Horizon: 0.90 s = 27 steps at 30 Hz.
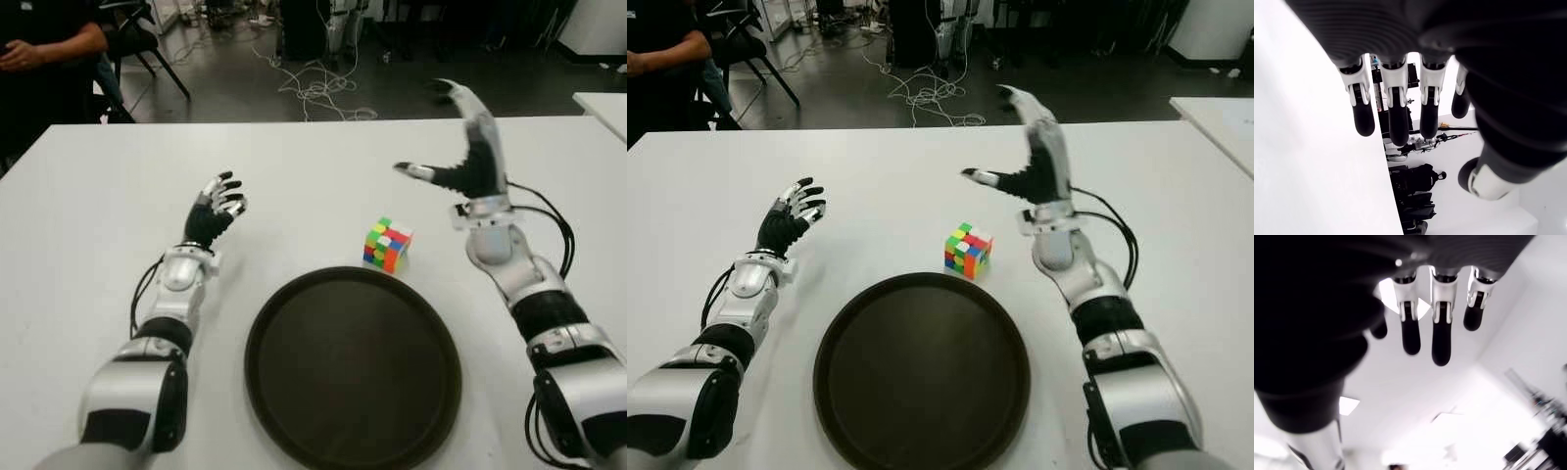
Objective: Pick up the Rubik's Cube and put it in the plate
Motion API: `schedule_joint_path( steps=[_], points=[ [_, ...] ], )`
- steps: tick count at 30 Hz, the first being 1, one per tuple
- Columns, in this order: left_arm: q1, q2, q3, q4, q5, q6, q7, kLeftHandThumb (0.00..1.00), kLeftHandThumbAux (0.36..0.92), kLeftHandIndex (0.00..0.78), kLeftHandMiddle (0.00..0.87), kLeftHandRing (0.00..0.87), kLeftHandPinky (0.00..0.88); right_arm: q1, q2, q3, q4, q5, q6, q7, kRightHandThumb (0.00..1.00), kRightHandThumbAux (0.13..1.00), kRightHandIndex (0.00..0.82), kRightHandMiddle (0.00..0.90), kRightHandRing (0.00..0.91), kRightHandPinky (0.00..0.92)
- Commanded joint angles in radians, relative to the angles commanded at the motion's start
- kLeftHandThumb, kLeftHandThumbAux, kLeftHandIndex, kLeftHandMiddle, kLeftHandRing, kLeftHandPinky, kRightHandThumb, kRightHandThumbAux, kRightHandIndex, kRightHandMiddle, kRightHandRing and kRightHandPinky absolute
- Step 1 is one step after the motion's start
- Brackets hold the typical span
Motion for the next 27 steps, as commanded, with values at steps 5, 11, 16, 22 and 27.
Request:
schedule_joint_path(
  steps=[5, 11, 16, 22, 27],
  points=[
    [0.0, -0.001, 0.0, -0.001, -0.001, 0.0, 0.001, 0.187, 0.728, 0.12, 0.191, 0.197, 0.201, 0.052, -0.066, 0.062, -0.176, -0.041, 0.131, 0.237, 0.0, 0.729, 0.157, 0.21, 0.242, 0.24],
    [0.001, 0.001, -0.002, -0.001, 0.002, 0.002, 0.002, 0.178, 0.727, 0.12, 0.193, 0.198, 0.201, 0.104, -0.126, 0.095, -0.346, -0.059, 0.284, 0.481, 0.0, 0.704, 0.126, 0.173, 0.192, 0.156],
    [0.003, 0.002, -0.002, -0.003, 0.001, 0.001, -0.002, 0.179, 0.726, 0.123, 0.199, 0.202, 0.197, 0.104, -0.148, 0.122, -0.443, -0.084, 0.423, 0.659, 0.0, 0.716, 0.116, 0.163, 0.171, 0.127],
    [0.005, 0.0, 0.002, -0.005, -0.005, -0.002, -0.007, 0.183, 0.727, 0.12, 0.194, 0.2, 0.201, 0.101, -0.164, 0.148, -0.524, -0.116, 0.535, 0.8, 0.0, 0.739, 0.109, 0.16, 0.158, 0.114],
    [0.005, 0.0, 0.002, -0.007, -0.006, -0.003, -0.011, 0.194, 0.73, 0.123, 0.197, 0.202, 0.209, 0.101, -0.172, 0.163, -0.56, -0.13, 0.577, 0.855, 0.0, 0.753, 0.102, 0.152, 0.148, 0.111]
  ],
)
